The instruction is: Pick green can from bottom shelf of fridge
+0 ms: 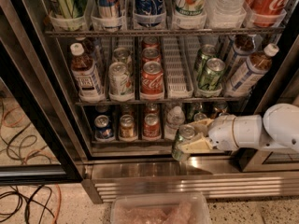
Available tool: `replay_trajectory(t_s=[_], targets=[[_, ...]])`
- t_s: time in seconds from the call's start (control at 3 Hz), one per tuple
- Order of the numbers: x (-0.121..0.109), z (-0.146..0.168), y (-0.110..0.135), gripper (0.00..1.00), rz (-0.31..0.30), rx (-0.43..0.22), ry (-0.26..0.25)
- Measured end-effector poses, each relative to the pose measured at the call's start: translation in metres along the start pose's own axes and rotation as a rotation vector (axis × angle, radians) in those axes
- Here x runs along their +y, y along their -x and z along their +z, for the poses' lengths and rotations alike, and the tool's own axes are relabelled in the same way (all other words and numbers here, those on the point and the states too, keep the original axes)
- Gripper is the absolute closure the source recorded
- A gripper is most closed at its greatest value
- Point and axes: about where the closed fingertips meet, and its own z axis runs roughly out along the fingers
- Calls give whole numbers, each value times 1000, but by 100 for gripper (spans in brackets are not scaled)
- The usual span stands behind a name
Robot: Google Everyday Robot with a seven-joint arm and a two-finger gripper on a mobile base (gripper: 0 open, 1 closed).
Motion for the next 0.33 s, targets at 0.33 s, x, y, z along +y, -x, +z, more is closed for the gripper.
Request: replay_trajectory(t_s=[0.33], targets=[[0,0,0,100,0,0,0]])
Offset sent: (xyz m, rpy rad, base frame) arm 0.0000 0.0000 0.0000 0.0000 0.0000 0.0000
